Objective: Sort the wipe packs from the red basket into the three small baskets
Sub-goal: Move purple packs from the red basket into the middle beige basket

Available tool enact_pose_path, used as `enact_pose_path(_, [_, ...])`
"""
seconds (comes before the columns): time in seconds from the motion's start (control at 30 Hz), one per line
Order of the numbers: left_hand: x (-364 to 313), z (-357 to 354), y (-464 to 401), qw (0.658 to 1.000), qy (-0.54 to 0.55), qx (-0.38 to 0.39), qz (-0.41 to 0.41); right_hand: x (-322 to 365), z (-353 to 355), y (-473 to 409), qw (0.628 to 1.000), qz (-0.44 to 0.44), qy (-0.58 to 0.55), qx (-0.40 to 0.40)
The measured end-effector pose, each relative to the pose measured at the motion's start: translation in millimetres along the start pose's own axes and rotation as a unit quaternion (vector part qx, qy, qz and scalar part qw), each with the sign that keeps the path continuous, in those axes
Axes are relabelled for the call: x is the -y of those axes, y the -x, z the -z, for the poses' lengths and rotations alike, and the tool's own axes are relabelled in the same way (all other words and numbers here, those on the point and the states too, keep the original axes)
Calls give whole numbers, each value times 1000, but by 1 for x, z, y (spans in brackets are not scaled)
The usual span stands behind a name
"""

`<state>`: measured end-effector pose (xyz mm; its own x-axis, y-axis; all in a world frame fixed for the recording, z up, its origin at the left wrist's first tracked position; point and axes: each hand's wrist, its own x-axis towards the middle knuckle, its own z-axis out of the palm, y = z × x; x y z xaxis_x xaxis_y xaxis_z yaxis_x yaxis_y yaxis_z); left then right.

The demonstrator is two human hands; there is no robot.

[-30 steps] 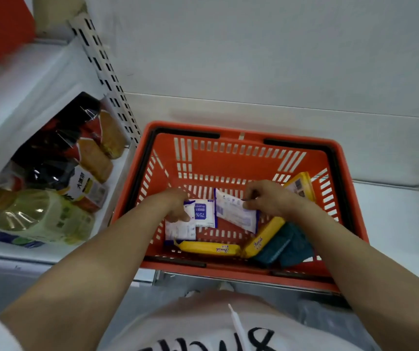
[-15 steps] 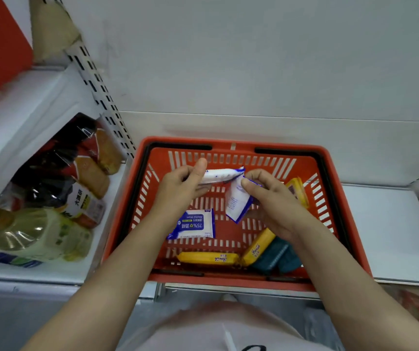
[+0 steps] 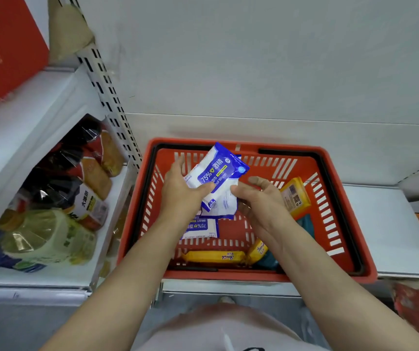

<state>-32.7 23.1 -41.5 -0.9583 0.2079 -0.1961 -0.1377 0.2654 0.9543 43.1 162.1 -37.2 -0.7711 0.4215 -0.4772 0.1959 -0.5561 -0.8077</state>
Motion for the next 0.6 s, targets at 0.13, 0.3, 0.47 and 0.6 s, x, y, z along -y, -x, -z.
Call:
enact_pose_path(0.13, [2,13,-6,988,41,108,104,-3,-2,4,999,-3,0,33])
enact_pose_path(0.3, [1,19,-9,961,155,156,171,-3,-2,6,998,6,4,55])
enact_pose_path(0.47, [-2,22,-4,977,98,155,105,-7,-16,19,993,25,115,18])
enact_pose_path(0.6, [-2,21,2,961,149,203,115,-9,-16,28,995,30,92,-40])
